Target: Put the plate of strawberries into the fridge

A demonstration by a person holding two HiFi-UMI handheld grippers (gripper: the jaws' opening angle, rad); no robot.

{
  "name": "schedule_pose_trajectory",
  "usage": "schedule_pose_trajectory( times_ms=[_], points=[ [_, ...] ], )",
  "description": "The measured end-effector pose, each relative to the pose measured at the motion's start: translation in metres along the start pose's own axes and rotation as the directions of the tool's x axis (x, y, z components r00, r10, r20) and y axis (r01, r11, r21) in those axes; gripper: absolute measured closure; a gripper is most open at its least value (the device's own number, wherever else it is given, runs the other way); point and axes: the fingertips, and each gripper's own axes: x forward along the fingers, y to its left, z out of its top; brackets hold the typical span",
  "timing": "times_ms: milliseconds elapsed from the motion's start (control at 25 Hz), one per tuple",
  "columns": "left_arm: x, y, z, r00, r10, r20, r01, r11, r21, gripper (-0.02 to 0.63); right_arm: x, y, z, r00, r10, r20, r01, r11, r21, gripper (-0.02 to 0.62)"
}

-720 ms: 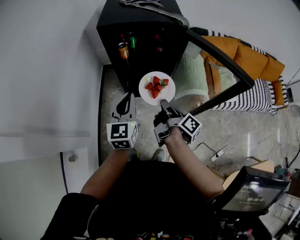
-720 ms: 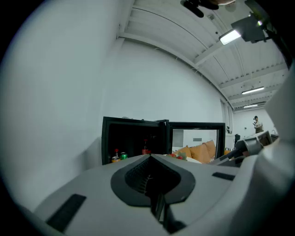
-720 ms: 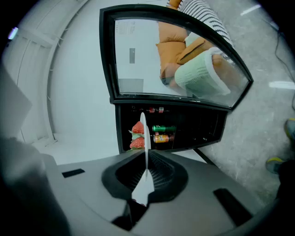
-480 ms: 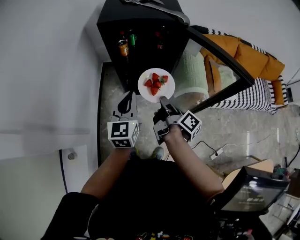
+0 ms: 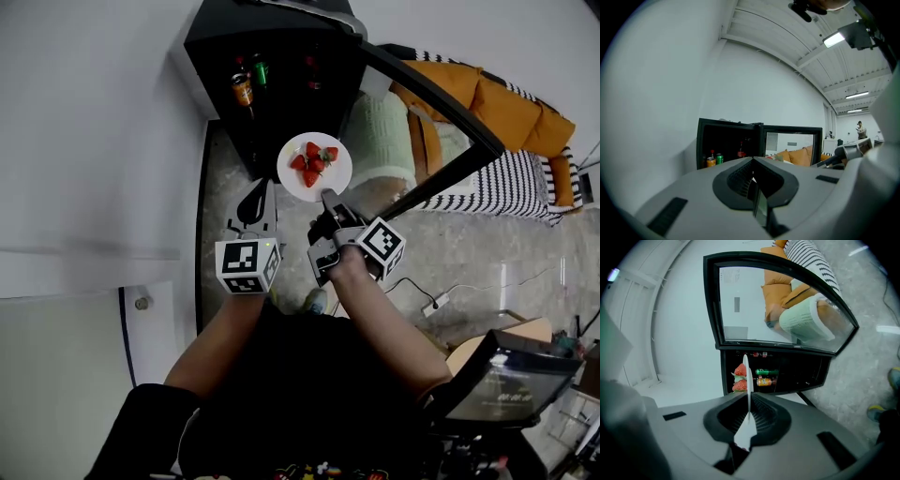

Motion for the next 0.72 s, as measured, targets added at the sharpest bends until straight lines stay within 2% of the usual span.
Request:
schedule_pose_trajectory(
  times_ms=[80,240,320,520,720],
  points=[
    [-0.001,-0.003,-0.003,1.000,0.010,-0.003,-0.010,1.000,-0.001,0.603,-0.003,-0.004,0.002,1.000,-0.002,-0.010,0.003,1.000,0.008,0.575],
    [-0.022,-0.057,-0.006,0.999,0.036,-0.007,-0.036,0.999,0.013,0.603,-0.051,-0.003,0.023,0.999,0.015,-0.046,-0.014,0.999,0.030,0.575],
    [-0.026,-0.067,-0.011,0.999,0.038,-0.016,-0.038,0.999,0.020,0.603,-0.059,-0.005,0.025,0.998,0.015,-0.055,-0.013,0.999,0.042,0.575],
    [-0.023,-0.060,-0.010,0.999,0.042,-0.015,-0.042,0.999,0.024,0.603,-0.055,-0.015,0.020,0.998,-0.001,-0.070,0.005,0.998,0.060,0.575],
    [-0.010,-0.033,-0.019,0.999,0.044,-0.029,-0.044,0.999,0.008,0.603,-0.037,-0.028,0.015,0.997,-0.029,-0.073,0.033,0.998,0.059,0.575]
  ],
)
